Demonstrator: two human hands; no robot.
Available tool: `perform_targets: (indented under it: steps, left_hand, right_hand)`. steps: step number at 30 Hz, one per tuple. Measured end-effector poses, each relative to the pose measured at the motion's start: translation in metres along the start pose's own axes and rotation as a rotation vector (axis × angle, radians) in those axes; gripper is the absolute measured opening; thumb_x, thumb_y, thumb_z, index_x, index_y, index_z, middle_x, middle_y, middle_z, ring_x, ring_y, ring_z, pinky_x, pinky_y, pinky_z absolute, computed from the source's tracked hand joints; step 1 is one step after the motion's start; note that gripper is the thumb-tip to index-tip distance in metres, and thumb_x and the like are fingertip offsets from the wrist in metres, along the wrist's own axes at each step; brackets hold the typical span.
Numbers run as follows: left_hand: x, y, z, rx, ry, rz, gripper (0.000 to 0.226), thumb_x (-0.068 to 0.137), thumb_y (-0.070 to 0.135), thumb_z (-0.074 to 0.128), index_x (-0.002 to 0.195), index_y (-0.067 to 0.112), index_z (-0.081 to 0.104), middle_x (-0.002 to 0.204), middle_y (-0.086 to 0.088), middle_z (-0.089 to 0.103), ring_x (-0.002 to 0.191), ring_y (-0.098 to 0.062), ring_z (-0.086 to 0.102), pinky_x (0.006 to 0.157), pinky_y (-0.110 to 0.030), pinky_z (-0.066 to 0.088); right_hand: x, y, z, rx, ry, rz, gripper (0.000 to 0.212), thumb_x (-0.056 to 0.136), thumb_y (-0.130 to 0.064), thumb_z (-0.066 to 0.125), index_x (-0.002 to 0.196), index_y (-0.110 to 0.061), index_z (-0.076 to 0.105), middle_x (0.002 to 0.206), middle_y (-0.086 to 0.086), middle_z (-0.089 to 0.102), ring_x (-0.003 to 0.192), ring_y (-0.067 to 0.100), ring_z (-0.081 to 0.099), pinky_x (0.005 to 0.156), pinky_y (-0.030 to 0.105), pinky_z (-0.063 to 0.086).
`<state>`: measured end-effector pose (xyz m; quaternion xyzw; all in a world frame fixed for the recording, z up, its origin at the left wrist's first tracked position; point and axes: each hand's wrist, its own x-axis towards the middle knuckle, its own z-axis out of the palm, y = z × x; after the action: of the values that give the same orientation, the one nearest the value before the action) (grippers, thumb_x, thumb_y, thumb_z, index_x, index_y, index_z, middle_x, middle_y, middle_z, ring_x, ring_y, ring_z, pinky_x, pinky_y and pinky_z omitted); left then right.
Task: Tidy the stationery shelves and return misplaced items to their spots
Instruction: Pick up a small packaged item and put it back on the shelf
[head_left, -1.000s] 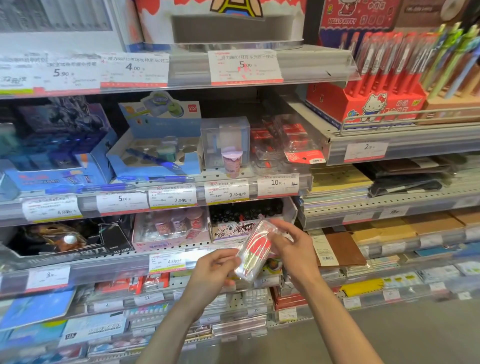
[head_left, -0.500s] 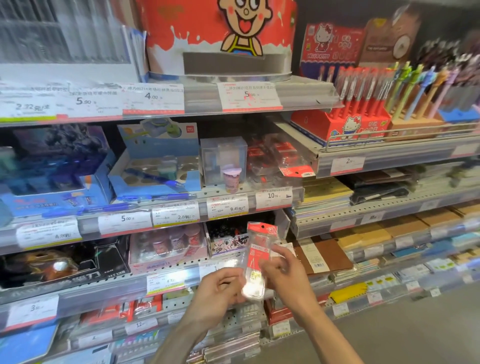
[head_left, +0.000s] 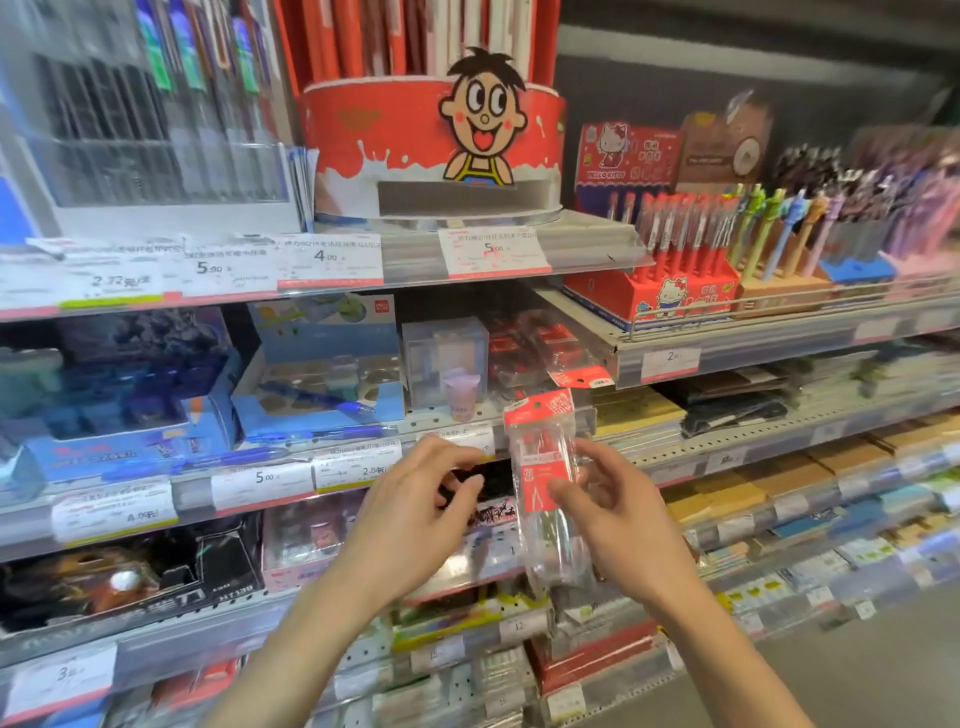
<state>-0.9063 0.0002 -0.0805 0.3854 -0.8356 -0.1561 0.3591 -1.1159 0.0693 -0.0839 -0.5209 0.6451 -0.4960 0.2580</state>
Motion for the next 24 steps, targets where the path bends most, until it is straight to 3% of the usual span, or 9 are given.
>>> perform_targets:
  steps: [2,5,7,8,10,12,16,19,24]
  left_hand:
    - [0.016,-0.002,-0.015,0.149,0.048,0.089,0.029,0.098,0.038,0.05,0.12,0.025,0.063,0.109,0.012,0.055,0.095,-0.007,0.057,0.082,-0.029,0.048]
    - [0.042,-0.005,-0.033,0.328,0.134,0.194,0.031,0.096,0.03,0.049,0.12,0.017,0.063,0.113,0.002,0.056,0.104,-0.019,0.053,0.083,-0.036,0.049]
    - [0.06,-0.01,-0.039,0.424,0.157,0.203,0.035,0.094,0.025,0.046,0.123,0.012,0.063,0.118,-0.004,0.057,0.108,-0.026,0.053,0.086,-0.042,0.049]
    - [0.068,-0.012,-0.041,0.469,0.146,0.185,0.039,0.093,0.025,0.043,0.124,0.011,0.062,0.123,-0.007,0.058,0.111,-0.03,0.053,0.088,-0.045,0.049]
    - [0.081,-0.015,-0.042,0.538,0.099,0.136,0.044,0.091,0.026,0.04,0.127,0.011,0.06,0.135,-0.011,0.055,0.12,-0.036,0.051,0.092,-0.05,0.049]
    - [0.089,-0.019,-0.04,0.573,0.059,0.112,0.044,0.09,0.023,0.044,0.13,0.01,0.058,0.143,-0.012,0.051,0.125,-0.038,0.049,0.097,-0.052,0.048]
    - [0.094,-0.024,-0.036,0.588,0.008,0.058,0.051,0.091,0.02,0.045,0.142,0.012,0.047,0.151,-0.01,0.043,0.133,-0.036,0.041,0.103,-0.051,0.042]
    - [0.094,-0.026,-0.035,0.583,0.023,0.061,0.052,0.09,0.021,0.043,0.141,0.012,0.049,0.15,-0.009,0.045,0.133,-0.035,0.041,0.103,-0.05,0.043]
    - [0.091,-0.03,-0.033,0.572,0.028,0.078,0.052,0.089,0.018,0.048,0.14,0.012,0.048,0.15,-0.009,0.045,0.135,-0.033,0.04,0.104,-0.051,0.043]
  right_hand:
    - [0.002,-0.019,-0.008,-0.056,0.021,-0.038,0.041,0.093,-0.035,0.067,0.131,-0.036,0.051,0.104,-0.002,0.067,0.08,0.001,0.064,0.068,0.012,0.05]
    - [0.023,-0.042,-0.016,-0.152,0.1,-0.094,0.048,0.094,-0.037,0.065,0.139,-0.03,0.051,0.102,0.005,0.07,0.069,0.002,0.06,0.069,0.028,0.051]
    - [0.048,-0.053,-0.018,-0.256,0.138,-0.186,0.045,0.094,-0.037,0.063,0.137,-0.028,0.055,0.099,0.0,0.064,0.068,-0.001,0.054,0.067,0.03,0.046]
    - [0.06,-0.059,-0.019,-0.314,0.144,-0.232,0.04,0.094,-0.038,0.06,0.134,-0.03,0.058,0.1,-0.001,0.065,0.073,0.002,0.057,0.069,0.029,0.048]
    - [0.082,-0.07,-0.016,-0.396,0.156,-0.284,0.04,0.094,-0.036,0.059,0.134,-0.027,0.057,0.12,0.002,0.068,0.102,0.017,0.065,0.088,0.038,0.053]
    - [0.101,-0.076,-0.013,-0.429,0.16,-0.281,0.046,0.094,-0.028,0.061,0.138,-0.015,0.053,0.129,0.005,0.066,0.117,0.024,0.062,0.1,0.041,0.049]
    - [0.133,-0.077,0.0,-0.544,0.139,-0.272,0.035,0.093,-0.024,0.061,0.126,-0.014,0.059,0.119,0.009,0.068,0.112,0.03,0.063,0.095,0.038,0.049]
    - [0.155,-0.073,0.01,-0.596,0.106,-0.28,0.031,0.093,-0.025,0.06,0.122,-0.015,0.061,0.119,0.014,0.064,0.11,0.035,0.061,0.094,0.042,0.05]
    - [0.178,-0.069,0.023,-0.769,0.098,-0.316,0.033,0.094,-0.034,0.057,0.119,-0.013,0.063,0.115,0.015,0.066,0.105,0.034,0.063,0.087,0.036,0.051]
